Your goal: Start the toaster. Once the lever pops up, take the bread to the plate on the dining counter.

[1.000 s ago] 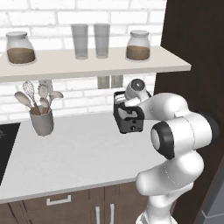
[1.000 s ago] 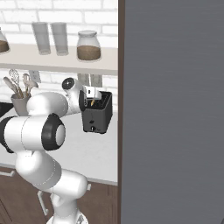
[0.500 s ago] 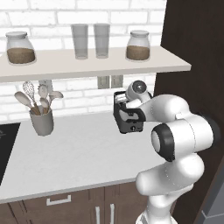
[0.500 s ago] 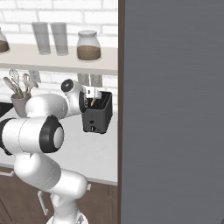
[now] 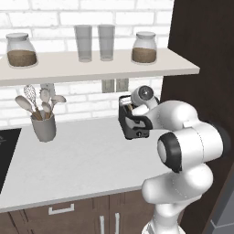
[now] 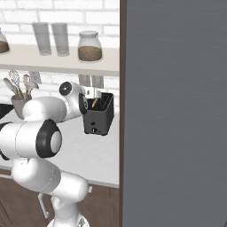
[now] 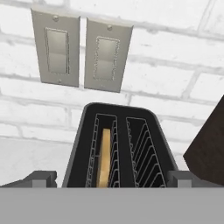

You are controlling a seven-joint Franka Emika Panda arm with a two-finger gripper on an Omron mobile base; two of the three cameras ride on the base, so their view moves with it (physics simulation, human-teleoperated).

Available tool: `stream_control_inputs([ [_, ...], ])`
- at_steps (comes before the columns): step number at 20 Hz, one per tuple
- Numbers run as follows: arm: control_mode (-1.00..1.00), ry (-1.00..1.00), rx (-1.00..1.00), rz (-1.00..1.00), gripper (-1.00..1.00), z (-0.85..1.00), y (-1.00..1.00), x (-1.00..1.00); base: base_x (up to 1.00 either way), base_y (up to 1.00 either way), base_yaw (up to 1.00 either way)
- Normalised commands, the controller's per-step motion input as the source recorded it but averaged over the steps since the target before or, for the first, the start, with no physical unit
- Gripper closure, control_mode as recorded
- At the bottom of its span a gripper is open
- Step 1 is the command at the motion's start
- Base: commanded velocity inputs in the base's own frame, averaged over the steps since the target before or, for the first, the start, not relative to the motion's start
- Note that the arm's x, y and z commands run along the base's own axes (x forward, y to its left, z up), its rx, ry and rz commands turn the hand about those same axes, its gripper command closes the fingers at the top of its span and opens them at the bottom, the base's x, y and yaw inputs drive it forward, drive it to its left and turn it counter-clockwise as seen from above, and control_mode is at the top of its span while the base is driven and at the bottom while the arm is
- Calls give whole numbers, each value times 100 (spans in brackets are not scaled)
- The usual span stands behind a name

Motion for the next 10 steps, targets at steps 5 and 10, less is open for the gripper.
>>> stream_control_inputs([
  [5,-100,0,-2,0,-100,27,18,0,0,0,0],
  [10,-100,0,0,0,-100,16,3,-2,0,0,0],
])
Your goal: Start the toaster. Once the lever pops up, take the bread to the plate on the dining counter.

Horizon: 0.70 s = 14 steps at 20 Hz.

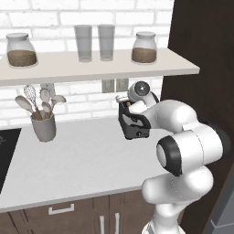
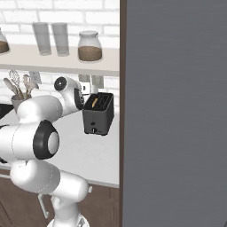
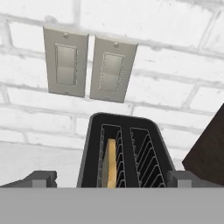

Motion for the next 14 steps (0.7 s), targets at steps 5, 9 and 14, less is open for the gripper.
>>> stream_control_inputs([
  [5,-100,0,0,0,-100,0,0,-9,0,0,0],
  [9,-100,0,0,0,-100,0,0,-14,0,0,0],
  [14,-100,0,0,0,-100,0,0,-16,0,0,0],
])
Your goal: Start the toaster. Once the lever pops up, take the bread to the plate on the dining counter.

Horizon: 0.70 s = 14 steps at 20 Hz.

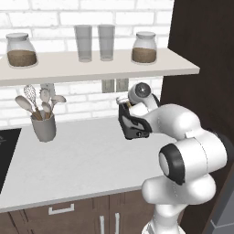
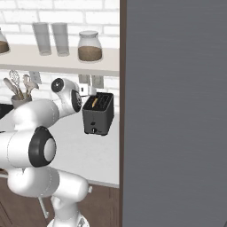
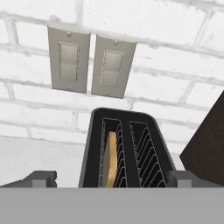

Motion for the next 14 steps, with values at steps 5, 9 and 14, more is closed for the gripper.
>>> stream_control_inputs([
  [5,-100,2,0,0,-100,0,0,-9,0,0,0],
  [9,-100,0,0,0,-100,0,0,0,0,0,0],
  [14,-100,0,0,0,-100,0,0,0,0,0,0],
])
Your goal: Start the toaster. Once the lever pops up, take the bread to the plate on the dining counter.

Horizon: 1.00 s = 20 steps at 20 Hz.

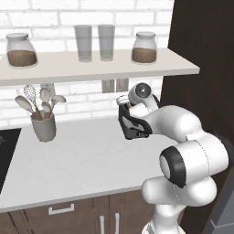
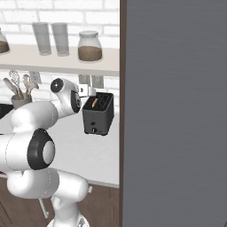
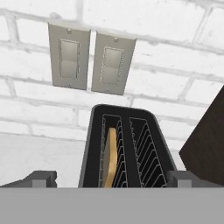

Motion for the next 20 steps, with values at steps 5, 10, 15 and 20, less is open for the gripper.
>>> stream_control_inputs([
  [5,-100,0,0,0,-100,0,0,0,0,0,0],
  [10,-100,0,0,0,-100,0,0,0,0,0,0],
  [15,-100,0,0,0,-100,0,0,0,0,0,0],
  [20,-100,0,0,0,-100,0,0,0,0,0,0],
])
